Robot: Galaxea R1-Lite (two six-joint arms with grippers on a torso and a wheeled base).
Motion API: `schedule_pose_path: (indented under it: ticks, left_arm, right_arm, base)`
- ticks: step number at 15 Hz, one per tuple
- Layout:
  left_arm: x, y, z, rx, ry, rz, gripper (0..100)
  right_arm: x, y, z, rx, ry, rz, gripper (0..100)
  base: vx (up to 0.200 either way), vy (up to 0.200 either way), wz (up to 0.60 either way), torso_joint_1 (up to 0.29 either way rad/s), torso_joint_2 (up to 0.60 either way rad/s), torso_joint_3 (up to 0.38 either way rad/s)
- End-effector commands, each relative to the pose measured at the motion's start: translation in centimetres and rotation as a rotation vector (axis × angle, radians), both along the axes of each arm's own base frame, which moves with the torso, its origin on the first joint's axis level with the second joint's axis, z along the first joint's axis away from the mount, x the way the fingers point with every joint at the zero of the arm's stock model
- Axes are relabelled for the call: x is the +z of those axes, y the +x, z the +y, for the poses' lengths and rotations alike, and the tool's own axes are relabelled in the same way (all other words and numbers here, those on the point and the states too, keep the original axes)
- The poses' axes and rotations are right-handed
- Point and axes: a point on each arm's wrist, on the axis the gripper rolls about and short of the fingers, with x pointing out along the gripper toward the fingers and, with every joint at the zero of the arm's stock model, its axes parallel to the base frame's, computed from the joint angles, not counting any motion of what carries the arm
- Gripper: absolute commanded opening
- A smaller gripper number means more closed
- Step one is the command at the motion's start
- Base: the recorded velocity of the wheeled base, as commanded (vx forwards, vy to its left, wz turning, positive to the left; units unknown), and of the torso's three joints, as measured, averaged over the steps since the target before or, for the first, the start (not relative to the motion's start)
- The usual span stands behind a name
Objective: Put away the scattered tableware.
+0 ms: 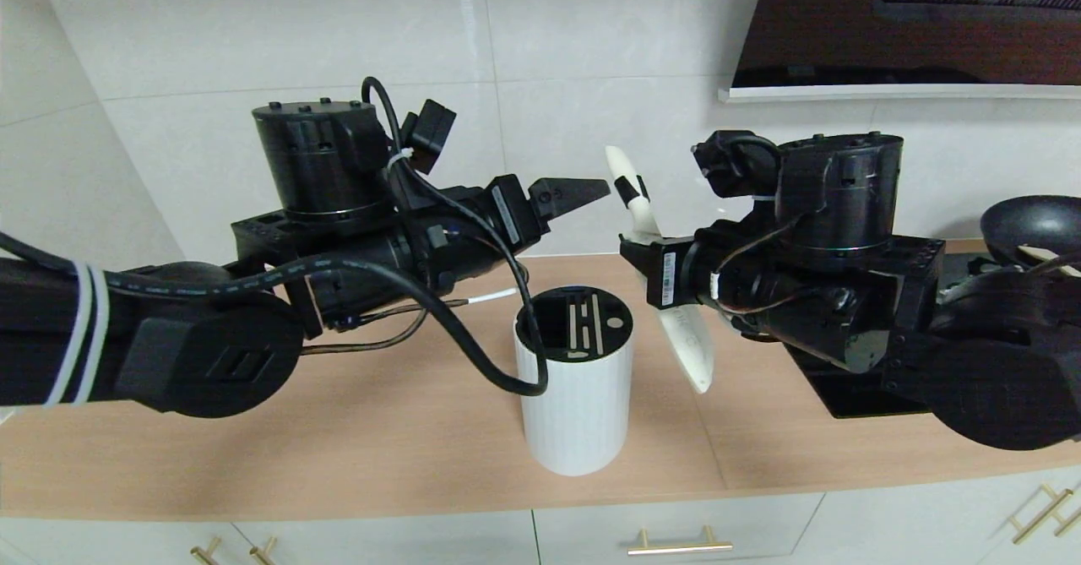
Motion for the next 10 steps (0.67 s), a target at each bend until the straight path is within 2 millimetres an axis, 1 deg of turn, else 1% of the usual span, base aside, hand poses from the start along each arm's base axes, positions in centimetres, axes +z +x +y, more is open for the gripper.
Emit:
schedule_pose_path:
  ticks: [1, 2, 3, 4, 7, 10]
  left_arm:
    - [-0.9, 1.1, -1.1, -0.014, 0.017, -0.002, 100]
    - [-1.0, 1.5, -1.4, -0.014, 0.022, -0.007, 100]
    - [-1.1, 1.7, -1.5, -0.014, 0.023, -0.007, 100]
    - [-1.1, 2.3, -1.9, -0.011, 0.020, -0.014, 100]
    - [-1.6, 2.7, -2.1, -0.010, 0.025, -0.007, 100]
    - [-2.0, 3.2, -2.4, -0.008, 0.028, -0.003, 100]
  right_arm:
    - [-0.4, -0.7, 0.7, 0.030, -0.008, 0.008, 0]
    - [-0.8, -1.1, 1.2, 0.047, -0.016, 0.017, 0]
    - [-0.9, -1.2, 1.3, 0.048, -0.019, 0.019, 0]
    - [-0.9, -1.2, 1.3, 0.050, -0.020, 0.021, 0]
    - [-1.0, -1.4, 1.3, 0.054, -0.021, 0.022, 0]
    - [-1.3, -2.1, 1.9, 0.081, -0.026, 0.031, 0]
  base:
    - [0.000, 0.000, 0.00, 0.000, 0.00, 0.000]
    - [0.000, 0.000, 0.00, 0.000, 0.00, 0.000]
    - [0.000, 0.000, 0.00, 0.000, 0.00, 0.000]
    - [0.000, 0.000, 0.00, 0.000, 0.00, 0.000]
    - [0.000, 0.000, 0.00, 0.000, 0.00, 0.000]
    - [0.000, 0.000, 0.00, 0.000, 0.00, 0.000]
